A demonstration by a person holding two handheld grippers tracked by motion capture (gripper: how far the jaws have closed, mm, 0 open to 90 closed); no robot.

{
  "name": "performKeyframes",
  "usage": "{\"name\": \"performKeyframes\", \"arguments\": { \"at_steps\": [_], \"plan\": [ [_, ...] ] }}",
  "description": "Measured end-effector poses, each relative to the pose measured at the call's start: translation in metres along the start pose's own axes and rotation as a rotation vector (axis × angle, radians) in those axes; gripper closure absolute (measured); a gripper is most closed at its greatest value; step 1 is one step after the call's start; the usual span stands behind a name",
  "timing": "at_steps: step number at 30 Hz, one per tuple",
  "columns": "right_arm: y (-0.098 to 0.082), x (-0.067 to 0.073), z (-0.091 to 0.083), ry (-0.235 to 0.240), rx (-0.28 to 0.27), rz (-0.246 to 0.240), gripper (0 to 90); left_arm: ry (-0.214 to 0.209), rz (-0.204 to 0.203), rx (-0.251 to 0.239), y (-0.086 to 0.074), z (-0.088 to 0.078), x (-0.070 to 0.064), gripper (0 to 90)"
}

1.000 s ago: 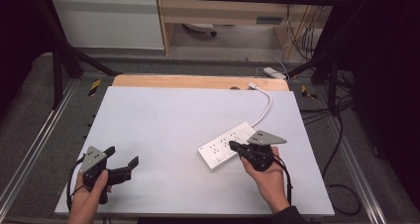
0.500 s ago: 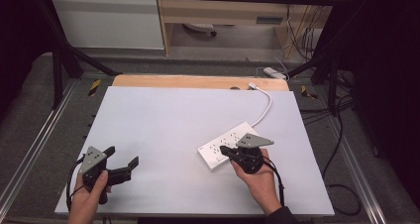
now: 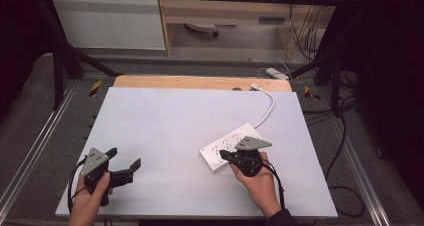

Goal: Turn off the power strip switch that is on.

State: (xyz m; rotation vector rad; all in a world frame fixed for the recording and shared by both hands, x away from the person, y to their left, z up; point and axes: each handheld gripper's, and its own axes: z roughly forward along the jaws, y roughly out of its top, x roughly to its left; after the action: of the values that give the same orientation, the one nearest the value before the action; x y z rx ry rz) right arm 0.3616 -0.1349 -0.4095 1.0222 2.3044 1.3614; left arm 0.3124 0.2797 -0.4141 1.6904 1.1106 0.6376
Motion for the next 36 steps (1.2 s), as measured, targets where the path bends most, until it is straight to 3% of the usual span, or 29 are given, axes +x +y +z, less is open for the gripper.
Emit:
{"name": "performKeyframes", "arguments": {
  "at_steps": [36],
  "plan": [
    [-0.008, 0.000, 0.011, 0.006, 0.022, 0.025, 90.0, -0.006, 0.017, 0.027, -0.001, 0.003, -0.002, 6.1]
  ]
}}
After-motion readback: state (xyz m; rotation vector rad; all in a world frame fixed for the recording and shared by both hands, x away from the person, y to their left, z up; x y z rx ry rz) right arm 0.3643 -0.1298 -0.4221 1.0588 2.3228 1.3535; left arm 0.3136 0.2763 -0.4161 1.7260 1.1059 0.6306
